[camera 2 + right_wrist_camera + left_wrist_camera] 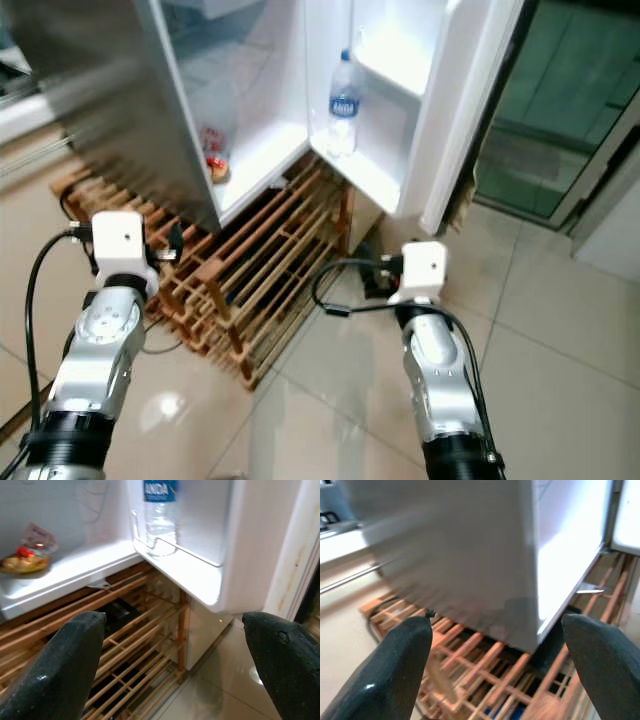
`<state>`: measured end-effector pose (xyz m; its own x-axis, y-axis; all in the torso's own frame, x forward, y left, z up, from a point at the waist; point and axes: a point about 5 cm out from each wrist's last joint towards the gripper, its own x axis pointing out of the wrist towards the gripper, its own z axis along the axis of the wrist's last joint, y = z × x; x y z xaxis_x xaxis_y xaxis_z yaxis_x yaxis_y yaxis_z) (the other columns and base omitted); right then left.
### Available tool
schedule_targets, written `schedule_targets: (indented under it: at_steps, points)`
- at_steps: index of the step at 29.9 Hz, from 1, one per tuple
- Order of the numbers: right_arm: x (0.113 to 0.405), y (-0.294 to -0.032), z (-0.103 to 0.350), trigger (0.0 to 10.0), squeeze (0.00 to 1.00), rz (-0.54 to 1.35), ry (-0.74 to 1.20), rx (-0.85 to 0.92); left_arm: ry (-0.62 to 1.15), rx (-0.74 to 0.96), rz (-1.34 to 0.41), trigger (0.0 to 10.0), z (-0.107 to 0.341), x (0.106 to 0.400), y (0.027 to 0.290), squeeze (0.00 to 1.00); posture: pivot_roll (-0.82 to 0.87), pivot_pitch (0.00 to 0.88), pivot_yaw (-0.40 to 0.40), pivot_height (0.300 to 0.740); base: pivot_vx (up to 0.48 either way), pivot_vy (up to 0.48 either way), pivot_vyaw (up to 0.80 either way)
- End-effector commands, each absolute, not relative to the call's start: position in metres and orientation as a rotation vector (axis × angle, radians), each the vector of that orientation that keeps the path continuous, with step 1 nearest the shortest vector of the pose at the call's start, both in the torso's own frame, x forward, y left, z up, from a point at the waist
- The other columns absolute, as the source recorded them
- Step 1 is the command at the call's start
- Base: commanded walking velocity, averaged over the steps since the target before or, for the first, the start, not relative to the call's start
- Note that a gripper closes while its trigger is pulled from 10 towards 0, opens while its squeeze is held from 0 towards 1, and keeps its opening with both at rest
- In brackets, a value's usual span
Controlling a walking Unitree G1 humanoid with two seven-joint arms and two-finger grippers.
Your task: Restocking fridge
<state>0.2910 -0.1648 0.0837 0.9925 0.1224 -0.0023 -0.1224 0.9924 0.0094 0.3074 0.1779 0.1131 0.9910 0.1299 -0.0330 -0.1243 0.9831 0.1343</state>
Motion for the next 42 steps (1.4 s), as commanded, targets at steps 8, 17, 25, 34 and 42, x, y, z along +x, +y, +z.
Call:
schedule_targets:
  at_steps: [8, 17, 25, 34, 42]
  points:
    - [0.287, -0.175, 0.083, 10.0, 0.00, 0.103, 0.004, 0.013, 0.031, 0.160, 0.051, 10.0, 0.107, 0.294, 0.190, 0.00, -0.04, 0.000, 0.035, 0.740, 0.000, 0.000, 0.46]
    - [0.290, -0.173, 0.084, 10.0, 0.00, 0.119, -0.004, 0.017, 0.022, 0.130, 0.037, 10.0, 0.112, 0.299, 0.178, 0.00, -0.03, 0.000, 0.041, 0.740, 0.000, -0.199, 0.45]
    - [0.290, -0.175, 0.085, 10.0, 0.00, 0.116, -0.008, 0.011, 0.068, 0.123, 0.152, 10.0, 0.107, 0.303, 0.185, 0.00, -0.05, 0.000, 0.044, 0.740, 0.240, -0.395, 0.43]
    - [0.284, -0.174, 0.083, 10.0, 0.00, 0.114, -0.004, 0.001, 0.075, 0.179, 0.171, 10.0, 0.105, 0.305, 0.186, 0.00, -0.05, 0.000, 0.048, 0.740, 0.220, -0.230, 0.29]
    - [0.280, -0.184, 0.078, 10.0, 0.00, 0.068, 0.006, 0.008, 0.037, 0.102, 0.087, 10.0, 0.110, 0.306, 0.175, 0.00, -0.05, 0.000, 0.045, 0.740, 0.335, 0.000, 0.30]
